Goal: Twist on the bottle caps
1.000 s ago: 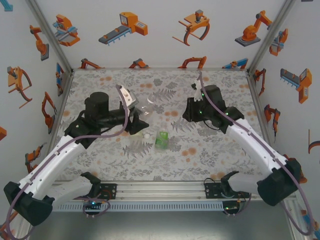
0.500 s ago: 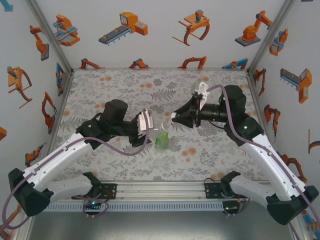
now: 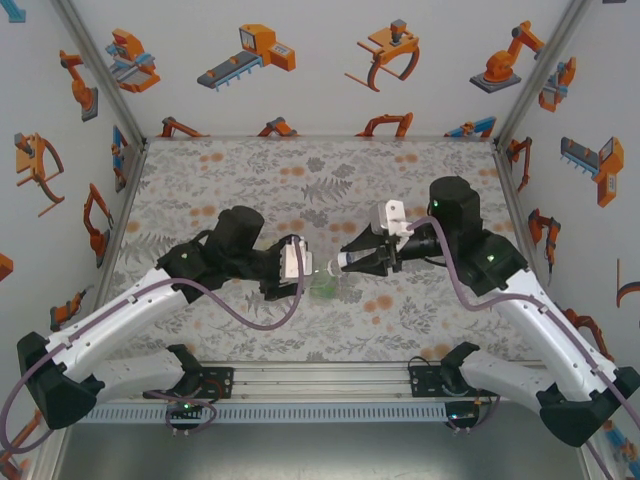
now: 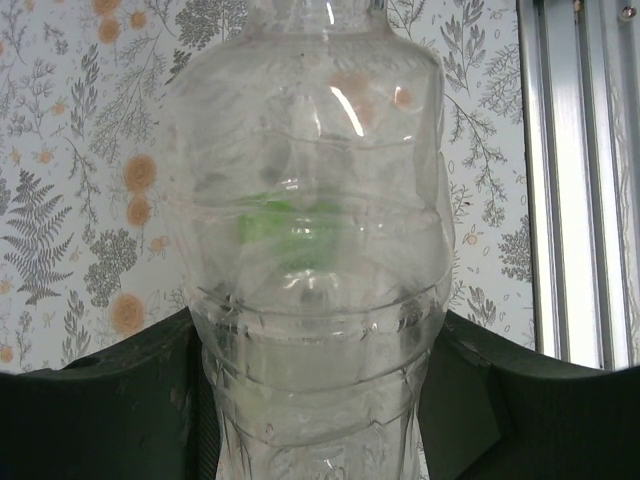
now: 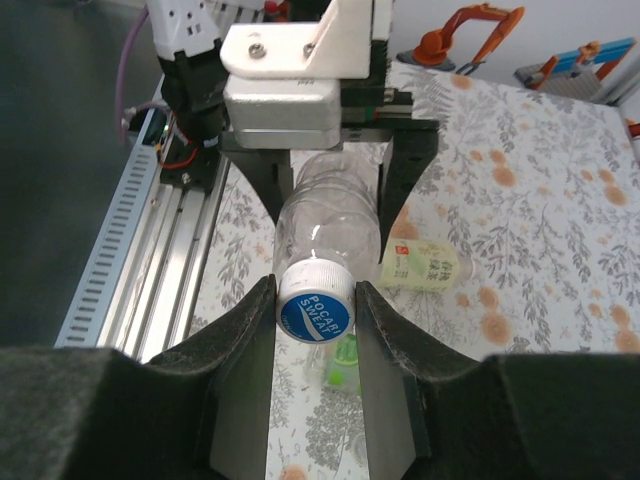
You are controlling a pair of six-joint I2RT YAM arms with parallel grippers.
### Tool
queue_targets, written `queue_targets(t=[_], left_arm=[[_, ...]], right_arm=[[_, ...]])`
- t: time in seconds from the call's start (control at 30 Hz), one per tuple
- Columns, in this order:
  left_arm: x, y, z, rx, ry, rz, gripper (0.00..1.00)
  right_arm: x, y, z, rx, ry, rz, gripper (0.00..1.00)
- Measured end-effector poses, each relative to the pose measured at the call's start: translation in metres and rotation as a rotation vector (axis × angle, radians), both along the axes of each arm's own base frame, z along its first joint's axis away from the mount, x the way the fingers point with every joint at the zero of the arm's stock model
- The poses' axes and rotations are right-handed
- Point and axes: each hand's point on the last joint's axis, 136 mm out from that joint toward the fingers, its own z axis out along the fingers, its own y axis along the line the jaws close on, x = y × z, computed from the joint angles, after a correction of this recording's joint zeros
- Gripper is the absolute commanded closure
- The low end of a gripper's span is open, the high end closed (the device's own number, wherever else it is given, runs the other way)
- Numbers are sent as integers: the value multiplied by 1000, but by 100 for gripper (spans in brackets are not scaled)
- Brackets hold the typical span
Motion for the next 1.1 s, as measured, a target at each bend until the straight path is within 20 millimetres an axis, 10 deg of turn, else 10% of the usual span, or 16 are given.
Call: queue_targets(t=[1.1], left_arm=[[1,-2,5,-15,-27,7,100]], right_arm=[[0,7,-24,-77,-142,-79,100]])
